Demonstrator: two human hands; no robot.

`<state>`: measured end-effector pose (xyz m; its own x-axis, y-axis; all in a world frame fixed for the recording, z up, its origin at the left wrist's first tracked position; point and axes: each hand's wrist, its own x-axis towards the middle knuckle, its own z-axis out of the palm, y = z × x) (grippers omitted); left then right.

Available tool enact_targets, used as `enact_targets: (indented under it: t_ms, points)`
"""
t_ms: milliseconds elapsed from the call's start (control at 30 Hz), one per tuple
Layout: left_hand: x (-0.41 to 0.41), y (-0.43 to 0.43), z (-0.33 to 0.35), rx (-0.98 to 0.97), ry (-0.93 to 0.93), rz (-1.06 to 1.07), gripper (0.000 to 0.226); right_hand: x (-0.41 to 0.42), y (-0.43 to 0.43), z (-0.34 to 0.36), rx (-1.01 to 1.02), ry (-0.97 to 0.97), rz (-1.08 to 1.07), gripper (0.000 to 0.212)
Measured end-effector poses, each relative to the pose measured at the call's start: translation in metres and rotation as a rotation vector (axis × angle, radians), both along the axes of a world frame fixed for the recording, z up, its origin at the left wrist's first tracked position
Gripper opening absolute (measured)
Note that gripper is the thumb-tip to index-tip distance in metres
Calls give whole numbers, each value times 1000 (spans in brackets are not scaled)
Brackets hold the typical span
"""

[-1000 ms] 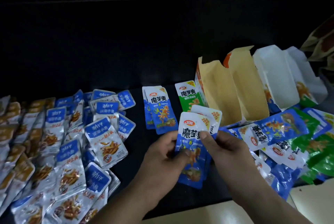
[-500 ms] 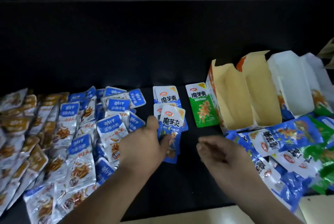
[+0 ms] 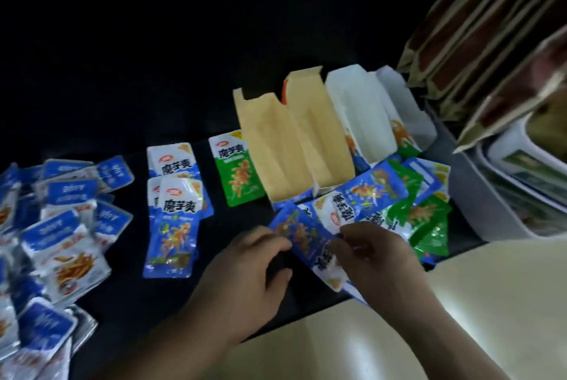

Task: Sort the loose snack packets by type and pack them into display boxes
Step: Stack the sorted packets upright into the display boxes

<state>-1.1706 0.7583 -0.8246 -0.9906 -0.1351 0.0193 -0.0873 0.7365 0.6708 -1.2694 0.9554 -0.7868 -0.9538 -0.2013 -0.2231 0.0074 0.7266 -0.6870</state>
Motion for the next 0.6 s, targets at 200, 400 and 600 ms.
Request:
enact_targets:
  t_ms: [200,400,600]
  points:
    - [-50,28,-15,-318,-61,-177,59,-37,44,2,118,438,-141,50]
    - [-48,42,-17,-416,-81,-178,58,-63,24,-15,493,530,400,53]
    - [-22,32,-9,-459,-101,-183,55,-78,23,-23,606,500,477,68]
